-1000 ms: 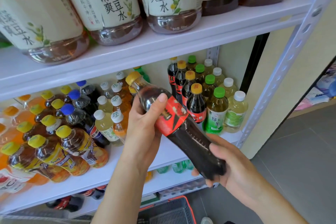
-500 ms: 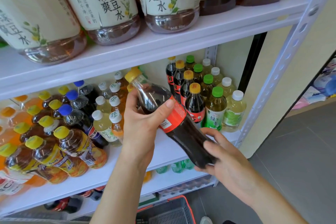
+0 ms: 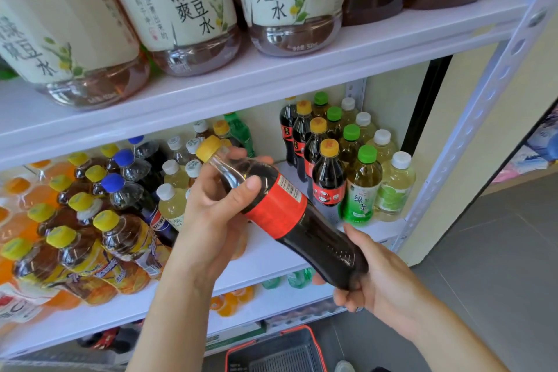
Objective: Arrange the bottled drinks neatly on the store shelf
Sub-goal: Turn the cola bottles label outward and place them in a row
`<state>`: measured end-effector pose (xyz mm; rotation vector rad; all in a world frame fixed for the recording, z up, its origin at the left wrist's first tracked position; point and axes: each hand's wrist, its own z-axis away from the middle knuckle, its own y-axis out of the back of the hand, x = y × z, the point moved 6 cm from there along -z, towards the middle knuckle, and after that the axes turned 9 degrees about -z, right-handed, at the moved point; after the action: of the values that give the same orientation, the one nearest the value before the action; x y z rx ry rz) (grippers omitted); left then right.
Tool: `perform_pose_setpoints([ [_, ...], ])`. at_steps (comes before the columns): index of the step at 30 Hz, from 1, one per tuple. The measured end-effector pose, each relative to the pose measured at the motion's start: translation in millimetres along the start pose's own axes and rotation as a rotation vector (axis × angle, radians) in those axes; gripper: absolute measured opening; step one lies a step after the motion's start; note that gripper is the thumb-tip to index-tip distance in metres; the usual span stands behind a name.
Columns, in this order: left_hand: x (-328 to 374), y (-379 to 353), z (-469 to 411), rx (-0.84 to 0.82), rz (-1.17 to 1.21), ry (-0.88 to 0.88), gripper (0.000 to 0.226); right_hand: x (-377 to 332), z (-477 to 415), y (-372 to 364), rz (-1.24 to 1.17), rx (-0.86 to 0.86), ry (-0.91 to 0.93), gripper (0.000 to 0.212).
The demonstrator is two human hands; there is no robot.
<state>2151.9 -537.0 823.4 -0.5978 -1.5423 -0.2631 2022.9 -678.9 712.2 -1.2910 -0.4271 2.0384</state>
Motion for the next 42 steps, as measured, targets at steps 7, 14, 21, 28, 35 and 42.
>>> perform_pose_setpoints([
  [7,9,6,-1,0.052,-0.147,-0.167,0.054,3,-12,0,0.055,0.02,-0.084,0.057],
  [14,13,14,-2,0.303,-0.405,-0.216,0.056,-14,-16,4,-0.051,0.01,0.193,0.055],
  [21,7,17,-6,0.206,-0.334,-0.105,0.026,-7,-23,10,0.025,0.092,0.169,0.062],
  [28,2,11,-3,0.032,-0.465,-0.041,0.031,2,-32,31,0.223,0.237,-0.019,0.065],
  [35,12,2,-2,0.19,-0.773,-0.216,0.029,7,-36,27,0.527,0.172,-0.012,0.046],
  [42,12,-9,-12,0.104,-1.4,-0.338,0.043,-27,-25,16,1.159,0.286,0.41,0.025],
])
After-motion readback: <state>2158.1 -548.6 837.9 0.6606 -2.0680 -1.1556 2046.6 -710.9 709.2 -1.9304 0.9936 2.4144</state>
